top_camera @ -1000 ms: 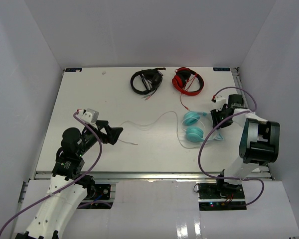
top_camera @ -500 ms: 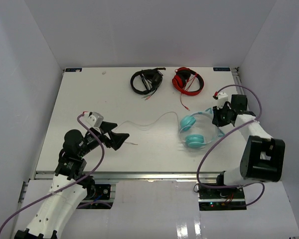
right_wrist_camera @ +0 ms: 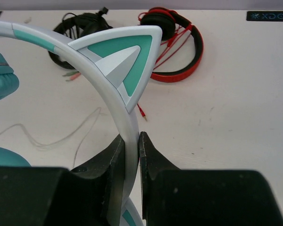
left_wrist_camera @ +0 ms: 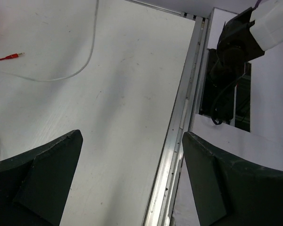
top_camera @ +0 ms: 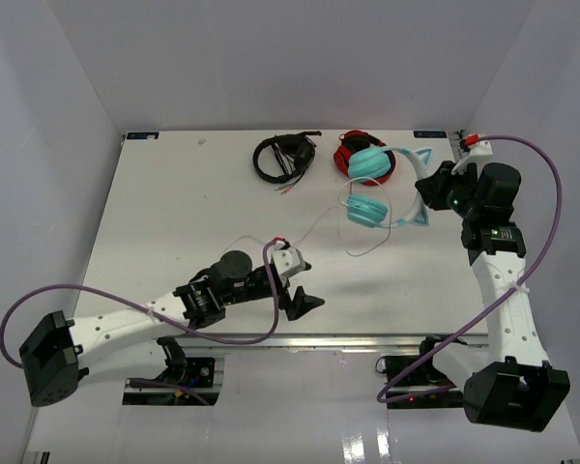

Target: Wrap the headphones

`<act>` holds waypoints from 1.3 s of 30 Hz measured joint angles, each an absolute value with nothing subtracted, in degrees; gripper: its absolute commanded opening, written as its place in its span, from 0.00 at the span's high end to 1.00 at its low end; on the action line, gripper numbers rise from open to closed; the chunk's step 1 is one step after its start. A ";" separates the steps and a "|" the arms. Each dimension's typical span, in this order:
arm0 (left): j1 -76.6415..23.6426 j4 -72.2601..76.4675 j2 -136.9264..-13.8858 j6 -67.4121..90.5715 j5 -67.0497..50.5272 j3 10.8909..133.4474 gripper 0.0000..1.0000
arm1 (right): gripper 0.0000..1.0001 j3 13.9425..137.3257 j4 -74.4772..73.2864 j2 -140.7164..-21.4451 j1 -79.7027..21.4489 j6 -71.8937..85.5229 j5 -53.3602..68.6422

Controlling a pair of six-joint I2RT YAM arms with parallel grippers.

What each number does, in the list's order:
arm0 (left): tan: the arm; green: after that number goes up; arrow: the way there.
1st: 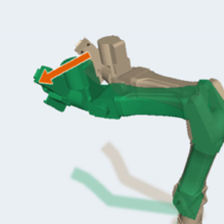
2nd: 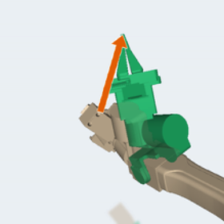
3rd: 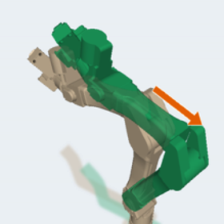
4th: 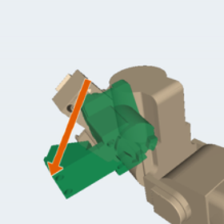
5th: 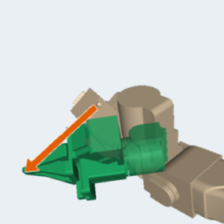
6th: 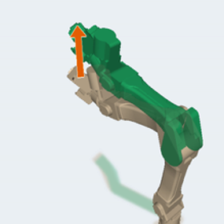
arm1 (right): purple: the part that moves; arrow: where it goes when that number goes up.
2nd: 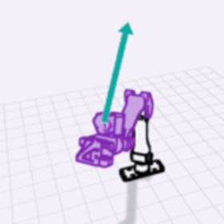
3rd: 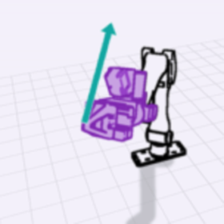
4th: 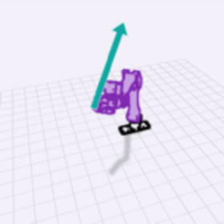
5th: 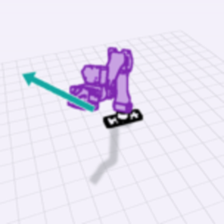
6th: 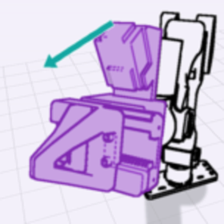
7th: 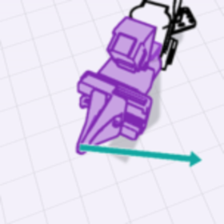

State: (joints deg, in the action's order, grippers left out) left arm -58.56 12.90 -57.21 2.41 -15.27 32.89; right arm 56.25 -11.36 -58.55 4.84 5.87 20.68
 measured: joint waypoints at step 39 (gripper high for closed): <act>-55.56 59.18 -100.75 -22.18 -12.98 39.92 0.49 | 0.92 73.47 -25.54 -51.80 4.75 29.97 45.24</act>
